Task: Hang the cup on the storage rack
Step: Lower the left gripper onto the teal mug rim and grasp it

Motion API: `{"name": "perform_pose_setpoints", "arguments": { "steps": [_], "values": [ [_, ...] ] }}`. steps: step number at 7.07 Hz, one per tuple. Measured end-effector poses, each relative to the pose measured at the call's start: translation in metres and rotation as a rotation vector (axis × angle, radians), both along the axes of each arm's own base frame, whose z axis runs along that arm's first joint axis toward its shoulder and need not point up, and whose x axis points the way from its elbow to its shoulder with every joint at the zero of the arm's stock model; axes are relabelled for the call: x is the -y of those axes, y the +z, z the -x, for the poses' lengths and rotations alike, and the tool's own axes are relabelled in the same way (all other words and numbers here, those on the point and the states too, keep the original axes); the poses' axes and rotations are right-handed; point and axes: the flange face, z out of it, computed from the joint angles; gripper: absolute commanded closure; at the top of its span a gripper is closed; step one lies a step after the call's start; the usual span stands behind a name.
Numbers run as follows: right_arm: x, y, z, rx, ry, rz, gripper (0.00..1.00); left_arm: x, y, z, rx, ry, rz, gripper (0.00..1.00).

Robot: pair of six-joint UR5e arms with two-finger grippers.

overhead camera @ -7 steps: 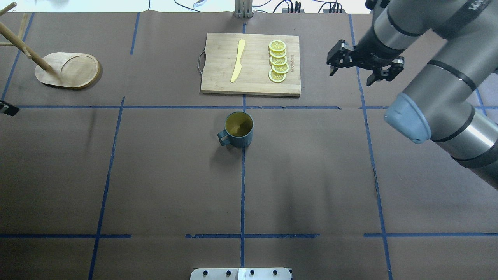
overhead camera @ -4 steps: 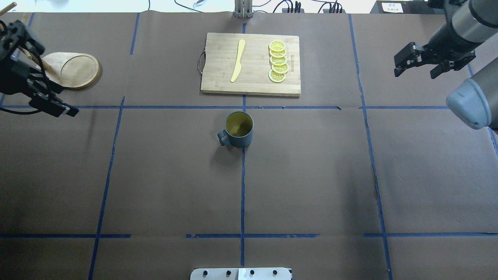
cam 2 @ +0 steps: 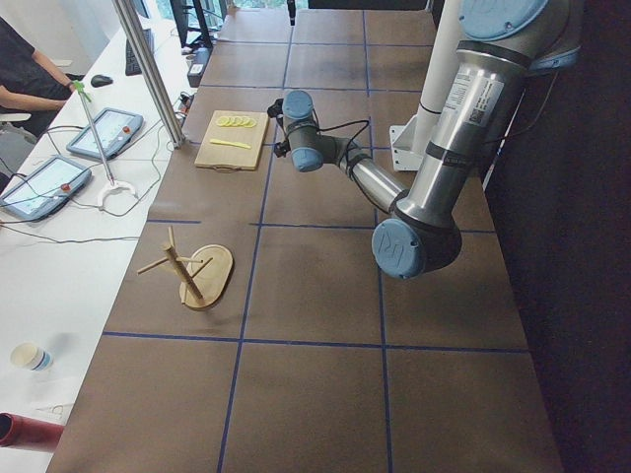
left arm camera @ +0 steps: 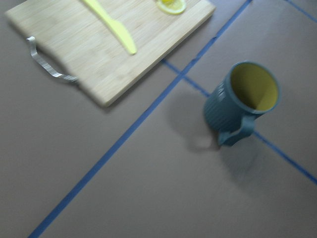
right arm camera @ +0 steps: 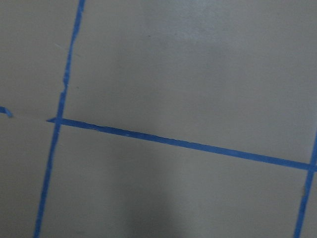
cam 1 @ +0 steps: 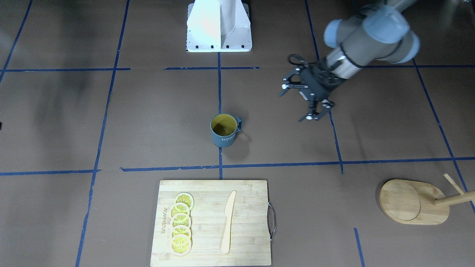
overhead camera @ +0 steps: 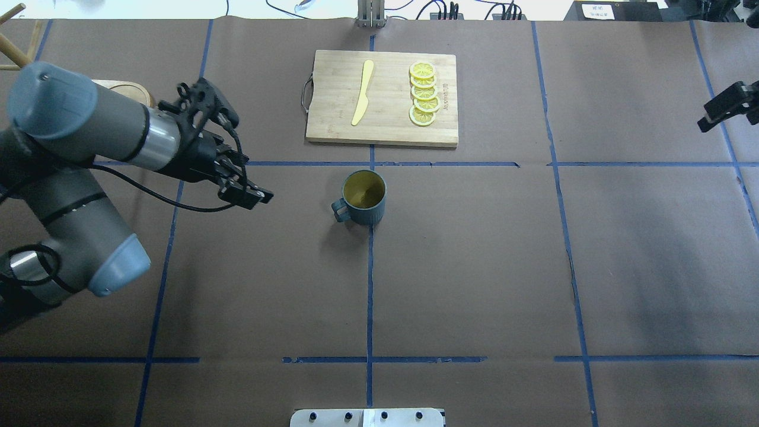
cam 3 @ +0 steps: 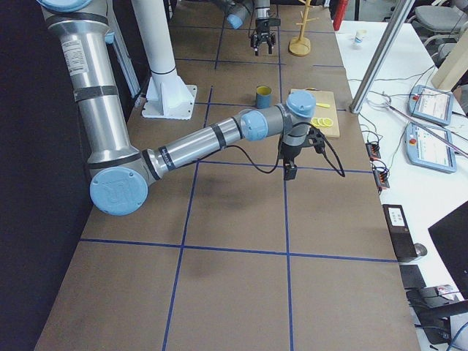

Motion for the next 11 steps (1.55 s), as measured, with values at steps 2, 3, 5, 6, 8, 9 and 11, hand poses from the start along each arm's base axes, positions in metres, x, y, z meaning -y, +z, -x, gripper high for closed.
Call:
{"name": "perform_pose_setpoints", "arguments": {
  "steps": [2, 3, 5, 6, 8, 9, 11],
  "values": [
    [-0.013, 0.079, -0.059, -0.006, -0.038, 0.011, 0.00, -0.014, -0.010, -0.030, -0.010, 0.004, -0.020, 0.00],
    [-0.031, 0.109, -0.085, -0.006, -0.015, 0.043, 0.00, -0.015, -0.006, -0.039, -0.019, 0.009, -0.028, 0.00],
    [-0.043, 0.117, -0.112, 0.078, 0.040, 0.060, 0.00, -0.010, 0.007, -0.058, -0.044, 0.015, -0.043, 0.00],
    [-0.046, 0.129, -0.118, 0.075, 0.052, 0.067, 0.00, -0.010, 0.010, -0.065, -0.046, 0.019, -0.041, 0.00],
    [-0.073, 0.170, -0.128, -0.001, 0.068, 0.073, 0.00, -0.011, 0.011, -0.075, -0.045, 0.028, -0.039, 0.00],
    [-0.081, 0.181, -0.129, -0.020, 0.088, 0.068, 0.00, -0.012, 0.008, -0.082, -0.047, 0.034, -0.041, 0.00],
    [-0.083, 0.185, -0.130, -0.028, 0.134, 0.092, 0.00, -0.014, 0.005, -0.097, -0.043, 0.037, -0.042, 0.00]
  ]
}}
